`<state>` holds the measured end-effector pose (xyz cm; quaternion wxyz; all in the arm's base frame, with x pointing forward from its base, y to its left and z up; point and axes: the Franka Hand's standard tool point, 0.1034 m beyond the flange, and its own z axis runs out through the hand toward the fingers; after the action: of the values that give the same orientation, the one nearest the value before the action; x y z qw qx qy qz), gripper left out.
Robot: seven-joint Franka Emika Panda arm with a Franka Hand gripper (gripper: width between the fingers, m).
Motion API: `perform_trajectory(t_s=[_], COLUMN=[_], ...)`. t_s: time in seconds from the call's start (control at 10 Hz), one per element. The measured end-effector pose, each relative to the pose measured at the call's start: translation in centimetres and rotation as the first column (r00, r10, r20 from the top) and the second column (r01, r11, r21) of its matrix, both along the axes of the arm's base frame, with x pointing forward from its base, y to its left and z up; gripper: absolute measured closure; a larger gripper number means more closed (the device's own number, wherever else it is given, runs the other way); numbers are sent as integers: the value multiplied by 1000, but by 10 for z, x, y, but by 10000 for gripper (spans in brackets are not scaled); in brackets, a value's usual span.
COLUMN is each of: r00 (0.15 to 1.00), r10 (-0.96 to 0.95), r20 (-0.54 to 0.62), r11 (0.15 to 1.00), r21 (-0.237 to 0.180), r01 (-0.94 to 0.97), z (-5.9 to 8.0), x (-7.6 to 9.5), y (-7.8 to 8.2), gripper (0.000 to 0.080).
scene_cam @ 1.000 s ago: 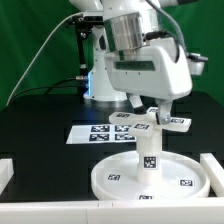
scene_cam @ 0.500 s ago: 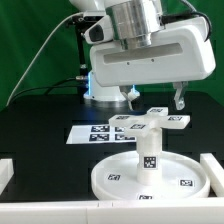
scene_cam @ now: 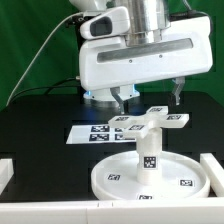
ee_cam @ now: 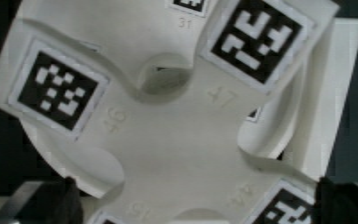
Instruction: Assemble round table
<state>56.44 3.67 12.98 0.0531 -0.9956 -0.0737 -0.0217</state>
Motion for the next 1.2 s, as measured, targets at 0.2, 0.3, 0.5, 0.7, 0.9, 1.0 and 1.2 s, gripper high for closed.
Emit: perform_trajectory(t_s=[0.2,0.3,0.5,0.7,0.9,1.0,1.2], r00=[1000,1000,1000,1000,1000,1000,1000], r10=[7,5,3,13,10,10,9], r20=[1,0,-1,6,-1,-3,-3], r11=[1000,1000,1000,1000,1000,1000,1000], r21=[0,0,-3,-8,-9,-9,-9], r01=[-7,-5,-3,-13,-10,-10,-9], z=[0,-1,-12,-19,-25,-28,-27], x=[0,0,-4,-4,-5,-6,-6], y=[0,-1,-1,2,2,3,2], gripper=[150,150,150,150,150,150,354])
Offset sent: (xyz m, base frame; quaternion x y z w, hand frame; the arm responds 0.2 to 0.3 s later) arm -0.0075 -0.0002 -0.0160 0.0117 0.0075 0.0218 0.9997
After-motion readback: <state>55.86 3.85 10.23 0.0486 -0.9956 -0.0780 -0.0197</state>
